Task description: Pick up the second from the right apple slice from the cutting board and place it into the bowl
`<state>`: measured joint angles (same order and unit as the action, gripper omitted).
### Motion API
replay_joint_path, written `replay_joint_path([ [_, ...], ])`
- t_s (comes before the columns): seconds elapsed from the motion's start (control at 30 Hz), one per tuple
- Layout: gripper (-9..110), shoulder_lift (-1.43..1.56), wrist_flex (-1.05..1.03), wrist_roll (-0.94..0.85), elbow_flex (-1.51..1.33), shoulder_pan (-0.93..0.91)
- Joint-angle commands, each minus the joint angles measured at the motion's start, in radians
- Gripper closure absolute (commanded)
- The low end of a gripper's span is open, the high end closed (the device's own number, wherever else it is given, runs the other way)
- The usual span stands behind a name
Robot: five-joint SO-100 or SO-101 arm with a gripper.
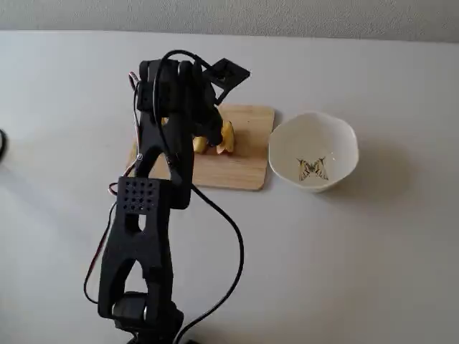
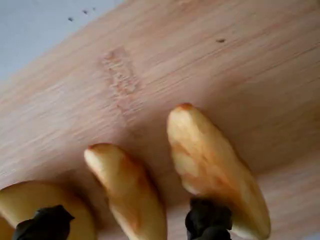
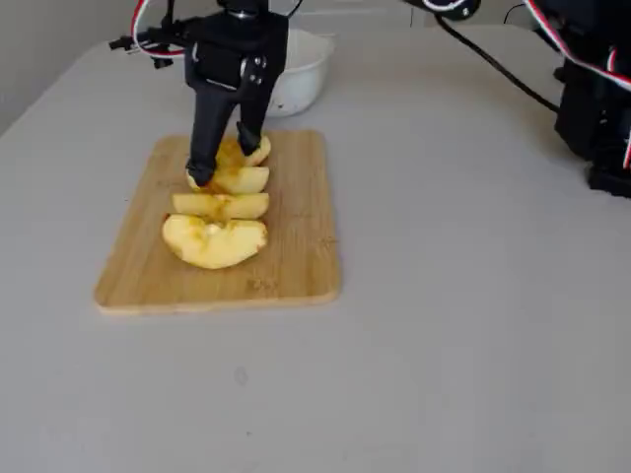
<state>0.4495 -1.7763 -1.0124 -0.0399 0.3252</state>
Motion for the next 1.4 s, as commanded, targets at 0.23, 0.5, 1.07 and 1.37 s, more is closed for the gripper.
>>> replay_joint_path([
  [0.23,83,-0.086,0.003,0.009,0.067,-0.011],
  [0.5,101,-0.089,0.017,0.046,0.094,0.009],
  [1.07,101,0.39,0.02,0.445,0.137,-0.006],
  [1.37,102,0.474,0.026,0.561,0.137,-0.374],
])
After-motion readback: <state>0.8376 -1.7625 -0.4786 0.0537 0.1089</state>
